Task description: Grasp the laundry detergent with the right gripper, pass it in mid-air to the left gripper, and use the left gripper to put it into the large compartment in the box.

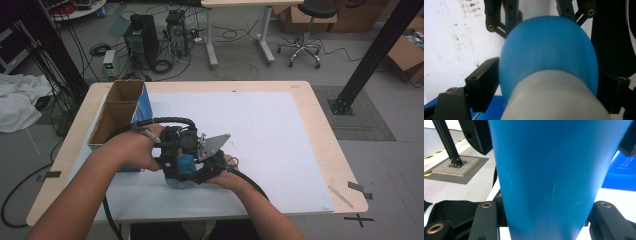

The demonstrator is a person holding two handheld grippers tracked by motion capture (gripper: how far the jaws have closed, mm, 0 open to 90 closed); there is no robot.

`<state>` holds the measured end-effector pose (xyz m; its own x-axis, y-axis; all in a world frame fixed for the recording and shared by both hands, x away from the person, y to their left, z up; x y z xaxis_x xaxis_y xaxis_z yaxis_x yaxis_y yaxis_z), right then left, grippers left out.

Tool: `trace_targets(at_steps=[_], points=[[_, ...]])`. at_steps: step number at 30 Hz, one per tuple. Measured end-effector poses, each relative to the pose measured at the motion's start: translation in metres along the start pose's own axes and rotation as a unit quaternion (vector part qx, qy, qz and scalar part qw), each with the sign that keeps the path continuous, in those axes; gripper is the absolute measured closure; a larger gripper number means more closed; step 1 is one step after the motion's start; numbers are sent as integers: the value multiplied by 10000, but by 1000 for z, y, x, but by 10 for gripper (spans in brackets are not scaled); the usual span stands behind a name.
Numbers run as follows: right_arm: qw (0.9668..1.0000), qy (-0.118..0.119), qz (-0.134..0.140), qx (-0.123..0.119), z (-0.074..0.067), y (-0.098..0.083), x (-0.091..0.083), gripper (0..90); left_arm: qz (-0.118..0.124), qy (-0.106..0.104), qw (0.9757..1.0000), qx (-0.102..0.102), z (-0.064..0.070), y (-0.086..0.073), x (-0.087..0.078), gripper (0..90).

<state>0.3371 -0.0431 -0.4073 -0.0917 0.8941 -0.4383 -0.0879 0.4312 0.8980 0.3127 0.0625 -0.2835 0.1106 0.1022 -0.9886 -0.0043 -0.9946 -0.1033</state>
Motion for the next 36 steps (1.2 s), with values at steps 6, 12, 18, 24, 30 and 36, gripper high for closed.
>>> trace_targets(at_steps=[6,12,18,24,30,36], points=[[10000,11,-2,0,0,0,0,464,-35,19,10000,-32,0,0,0,219],[10000,26,-30,-9,-1,0,0,463,-81,-3,9999,-76,0,0,1,262],[10000,23,-16,-18,-1,1,1,463,-107,-17,9999,-81,0,0,0,284],[10000,32,-21,21,-1,1,0,463,-111,-31,9999,-50,0,1,-1,334],[10000,2,-2,-20,-1,1,0,464,-104,-71,9999,-69,0,2,-1,373],[10000,1,-29,1,-2,1,0,464,-193,-92,9997,-154,0,4,-1,384]])
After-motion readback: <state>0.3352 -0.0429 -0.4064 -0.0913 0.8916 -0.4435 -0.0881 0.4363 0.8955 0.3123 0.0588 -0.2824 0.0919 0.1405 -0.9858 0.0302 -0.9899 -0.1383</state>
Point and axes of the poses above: each handheld gripper's, and its own axes: x roughly forward along the jaws, y roughly out of its top, z roughly to its right, the point moved 1 cm from there along x, roughly forward along the jaws, and after that the axes turned 5 degrees about -z, right-handed, at the moved point
